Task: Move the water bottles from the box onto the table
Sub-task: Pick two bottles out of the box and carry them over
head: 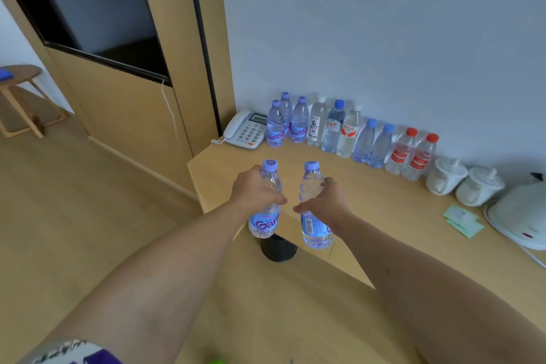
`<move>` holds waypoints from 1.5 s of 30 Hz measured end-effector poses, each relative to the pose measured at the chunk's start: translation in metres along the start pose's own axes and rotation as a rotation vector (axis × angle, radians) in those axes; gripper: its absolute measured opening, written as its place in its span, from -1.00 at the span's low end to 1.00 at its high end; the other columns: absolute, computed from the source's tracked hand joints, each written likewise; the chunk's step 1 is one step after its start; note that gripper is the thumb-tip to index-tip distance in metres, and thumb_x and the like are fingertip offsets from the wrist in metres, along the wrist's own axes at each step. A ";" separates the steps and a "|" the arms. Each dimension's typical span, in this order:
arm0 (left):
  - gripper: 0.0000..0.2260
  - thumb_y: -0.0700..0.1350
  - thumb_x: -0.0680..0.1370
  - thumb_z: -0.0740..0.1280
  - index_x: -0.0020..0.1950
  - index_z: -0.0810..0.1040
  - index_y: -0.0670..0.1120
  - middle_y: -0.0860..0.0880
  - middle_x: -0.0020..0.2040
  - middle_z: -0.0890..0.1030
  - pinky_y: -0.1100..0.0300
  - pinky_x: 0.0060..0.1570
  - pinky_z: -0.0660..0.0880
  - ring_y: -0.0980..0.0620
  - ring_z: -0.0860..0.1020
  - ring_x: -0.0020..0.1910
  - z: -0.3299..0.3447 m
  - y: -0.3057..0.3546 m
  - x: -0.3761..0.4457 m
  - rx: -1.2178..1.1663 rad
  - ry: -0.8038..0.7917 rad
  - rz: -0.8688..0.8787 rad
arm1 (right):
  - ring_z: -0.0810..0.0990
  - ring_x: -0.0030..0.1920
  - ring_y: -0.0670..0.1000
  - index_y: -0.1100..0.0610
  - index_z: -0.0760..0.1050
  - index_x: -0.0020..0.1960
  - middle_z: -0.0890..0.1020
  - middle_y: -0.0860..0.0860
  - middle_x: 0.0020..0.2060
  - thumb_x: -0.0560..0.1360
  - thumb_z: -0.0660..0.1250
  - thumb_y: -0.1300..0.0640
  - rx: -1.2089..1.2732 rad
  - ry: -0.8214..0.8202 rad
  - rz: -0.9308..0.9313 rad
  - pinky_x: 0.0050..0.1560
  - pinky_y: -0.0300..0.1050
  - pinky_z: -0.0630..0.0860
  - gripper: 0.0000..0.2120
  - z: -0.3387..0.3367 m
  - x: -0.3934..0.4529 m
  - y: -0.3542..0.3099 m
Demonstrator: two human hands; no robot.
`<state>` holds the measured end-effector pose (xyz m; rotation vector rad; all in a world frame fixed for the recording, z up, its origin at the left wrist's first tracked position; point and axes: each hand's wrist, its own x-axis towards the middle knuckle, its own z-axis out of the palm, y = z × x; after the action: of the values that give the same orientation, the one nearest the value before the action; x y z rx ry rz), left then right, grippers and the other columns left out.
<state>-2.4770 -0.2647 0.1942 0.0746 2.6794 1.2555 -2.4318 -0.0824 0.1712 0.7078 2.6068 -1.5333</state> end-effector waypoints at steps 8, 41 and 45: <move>-0.43 0.08 0.11 0.68 0.03 0.56 0.04 0.10 -0.02 0.65 0.07 0.06 0.59 0.04 0.63 -0.01 0.001 -0.013 0.160 0.080 -0.174 0.118 | 0.57 -0.03 0.06 0.04 0.36 0.09 0.52 -0.05 -0.04 0.10 0.72 0.07 0.053 0.152 0.152 -0.17 -0.08 0.47 -0.28 0.044 0.115 -0.019; -0.54 -0.09 0.25 0.66 0.06 0.56 -0.02 0.05 -0.06 0.63 0.12 0.00 0.56 -0.02 0.60 -0.03 0.057 0.069 0.411 0.196 -0.474 0.381 | 0.57 0.12 0.11 0.15 0.43 0.27 0.58 0.06 0.11 0.23 0.67 0.02 0.018 0.306 0.302 0.16 0.12 0.56 -0.28 0.019 0.326 -0.061; -0.68 -0.13 0.27 0.65 -0.19 0.53 -0.06 0.02 -0.26 0.52 0.21 -0.31 0.39 0.01 0.50 -0.26 0.037 0.090 0.423 0.412 -0.518 0.480 | 0.56 0.14 0.15 0.19 0.46 0.22 0.60 0.12 0.10 0.27 0.66 0.10 -0.049 0.201 0.273 0.20 0.13 0.54 -0.38 0.011 0.330 -0.078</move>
<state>-2.8886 -0.1273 0.1797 0.9970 2.4596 0.6181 -2.7610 -0.0032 0.1449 1.2128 2.5335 -1.3790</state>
